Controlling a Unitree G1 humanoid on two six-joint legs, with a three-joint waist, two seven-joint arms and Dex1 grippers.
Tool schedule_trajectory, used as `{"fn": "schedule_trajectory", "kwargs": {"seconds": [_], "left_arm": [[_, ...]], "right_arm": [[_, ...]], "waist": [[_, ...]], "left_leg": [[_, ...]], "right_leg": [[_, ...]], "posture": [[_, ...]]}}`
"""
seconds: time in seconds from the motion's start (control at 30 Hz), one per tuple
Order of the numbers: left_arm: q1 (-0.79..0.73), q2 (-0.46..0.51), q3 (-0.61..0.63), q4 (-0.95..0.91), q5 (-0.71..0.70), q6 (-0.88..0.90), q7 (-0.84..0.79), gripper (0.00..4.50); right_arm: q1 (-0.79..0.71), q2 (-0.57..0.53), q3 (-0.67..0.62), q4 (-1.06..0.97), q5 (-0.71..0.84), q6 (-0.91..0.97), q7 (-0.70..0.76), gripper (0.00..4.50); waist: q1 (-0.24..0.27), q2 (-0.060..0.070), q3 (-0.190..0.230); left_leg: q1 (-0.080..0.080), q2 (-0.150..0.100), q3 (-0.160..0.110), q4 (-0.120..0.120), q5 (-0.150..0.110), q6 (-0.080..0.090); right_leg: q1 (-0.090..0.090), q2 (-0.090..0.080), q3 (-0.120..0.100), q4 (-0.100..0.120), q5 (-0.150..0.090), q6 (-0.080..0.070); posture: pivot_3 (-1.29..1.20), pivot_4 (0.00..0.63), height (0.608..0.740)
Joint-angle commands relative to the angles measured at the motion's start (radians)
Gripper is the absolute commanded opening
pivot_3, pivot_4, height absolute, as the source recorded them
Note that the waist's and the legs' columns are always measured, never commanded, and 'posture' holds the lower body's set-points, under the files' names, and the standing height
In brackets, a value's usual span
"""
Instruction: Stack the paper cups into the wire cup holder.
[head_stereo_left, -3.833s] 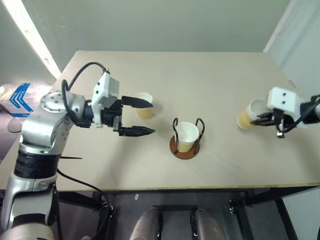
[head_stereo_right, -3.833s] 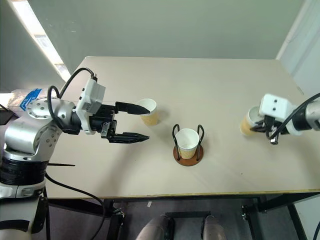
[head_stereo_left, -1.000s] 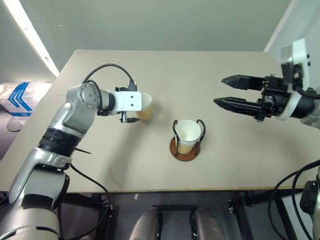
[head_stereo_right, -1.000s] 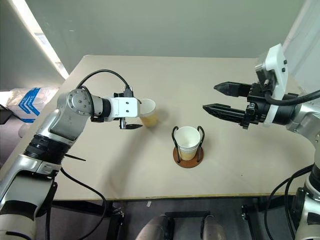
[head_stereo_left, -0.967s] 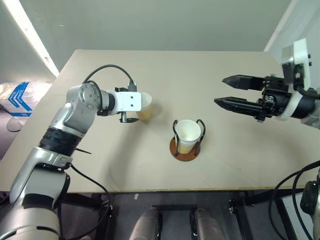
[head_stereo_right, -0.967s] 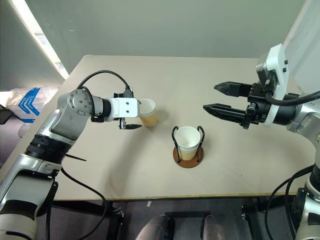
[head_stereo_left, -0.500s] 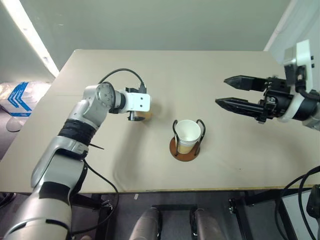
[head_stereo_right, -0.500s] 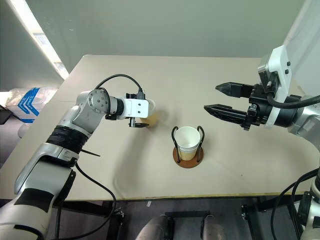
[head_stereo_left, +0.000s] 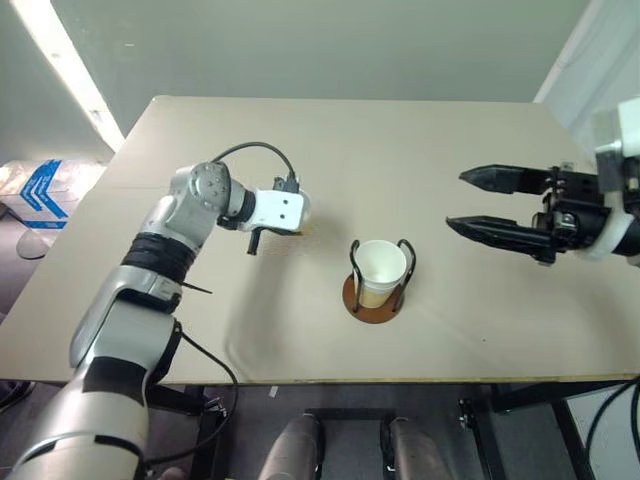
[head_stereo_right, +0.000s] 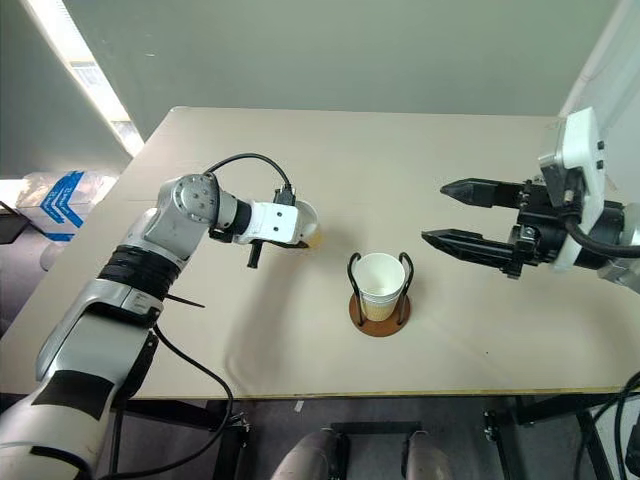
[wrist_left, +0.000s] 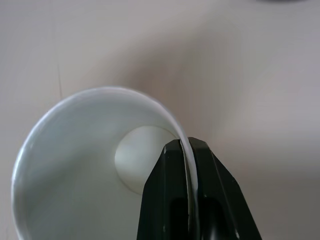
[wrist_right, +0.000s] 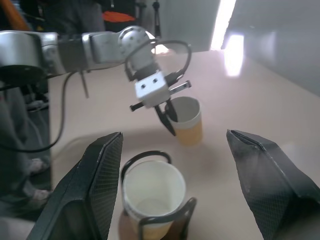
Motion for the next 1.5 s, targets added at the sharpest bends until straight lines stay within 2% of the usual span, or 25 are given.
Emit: {"fn": "schedule_trajectory", "kwargs": {"seconds": [0.03, 0.17, 0.33, 0.67, 0.83, 0.97, 1.13, 1.33, 1.5], "left_arm": [[-0.031, 0.032, 0.065, -0.151, -0.126, 0.096, -0.138, 0.03], [-0.018, 0.061, 0.093, -0.315, -0.245, 0.238, -0.248, 0.03], [-0.042, 0.116, 0.068, -0.460, -0.408, 0.380, -0.261, 0.03], [-0.143, 0.096, 0.017, -0.510, -0.588, 0.508, -0.261, 0.03], [-0.179, 0.057, -0.077, -0.448, -0.582, 0.432, -0.261, 0.03], [-0.222, -0.017, -0.152, -0.367, -0.570, 0.365, -0.261, 0.03], [-0.245, -0.065, -0.252, -0.288, -0.553, 0.268, -0.261, 0.03], [-0.256, -0.060, -0.344, -0.247, -0.549, 0.167, -0.261, 0.03], [-0.267, -0.068, -0.371, -0.212, -0.542, 0.121, -0.261, 0.03]], "right_arm": [[0.021, -0.036, -0.070, -0.003, 0.074, 0.005, 0.021, 3.50], [0.060, -0.047, -0.107, -0.009, 0.128, -0.002, 0.028, 3.50], [0.114, -0.046, -0.146, -0.027, 0.170, -0.026, 0.025, 3.50], [0.230, -0.004, -0.227, -0.083, 0.226, -0.084, -0.076, 3.50], [0.305, -0.004, -0.291, -0.118, 0.256, -0.098, -0.120, 3.50], [0.349, -0.006, -0.326, -0.142, 0.278, -0.109, -0.154, 3.50], [0.394, -0.020, -0.367, -0.161, 0.304, -0.117, -0.184, 3.50], [0.423, -0.046, -0.402, -0.163, 0.321, -0.121, -0.202, 3.50], [0.429, -0.063, -0.424, -0.154, 0.321, -0.129, -0.204, 3.50]], "waist": [[0.000, 0.000, 0.000], [-0.001, 0.000, 0.000], [-0.001, 0.001, 0.000], [0.000, 0.001, 0.000], [0.001, 0.001, 0.000], [0.003, 0.001, 0.000], [0.003, 0.000, 0.000], [0.004, 0.000, 0.000], [0.005, 0.000, 0.000]], "left_leg": [[-0.001, 0.000, 0.000, 0.001, 0.000, 0.000], [-0.002, 0.000, 0.000, 0.003, 0.000, 0.001], [-0.002, 0.001, 0.000, 0.004, -0.001, 0.002], [-0.001, 0.000, 0.001, 0.010, 0.001, 0.005], [-0.001, 0.000, 0.001, 0.010, 0.001, 0.007], [-0.002, 0.000, 0.000, 0.011, 0.000, 0.009], [-0.002, 0.000, 0.001, 0.011, 0.000, 0.008], [-0.003, 0.000, 0.001, 0.011, -0.002, 0.007], [-0.004, 0.000, 0.001, 0.011, -0.003, 0.008]], "right_leg": [[0.000, 0.000, 0.000, 0.000, 0.000, 0.000], [0.000, 0.000, 0.000, 0.000, 0.000, 0.001], [0.000, 0.000, 0.000, 0.000, -0.001, 0.001], [0.004, -0.001, 0.001, 0.000, -0.002, -0.002], [0.005, -0.001, 0.001, -0.001, -0.001, -0.001], [0.006, -0.001, 0.001, -0.001, 0.000, 0.001], [0.006, -0.001, 0.001, -0.004, 0.004, 0.009], [0.006, -0.001, 0.002, -0.005, 0.003, 0.014], [0.006, -0.001, 0.002, -0.006, 0.002, 0.015]], "posture": [[0.00, 0.150, 0.740], [0.00, 0.150, 0.740], [0.00, 0.150, 0.740], [0.00, 0.150, 0.740], [0.00, 0.150, 0.740], [0.00, 0.150, 0.740], [0.00, 0.150, 0.740], [0.00, 0.150, 0.740], [0.00, 0.150, 0.740]]}}
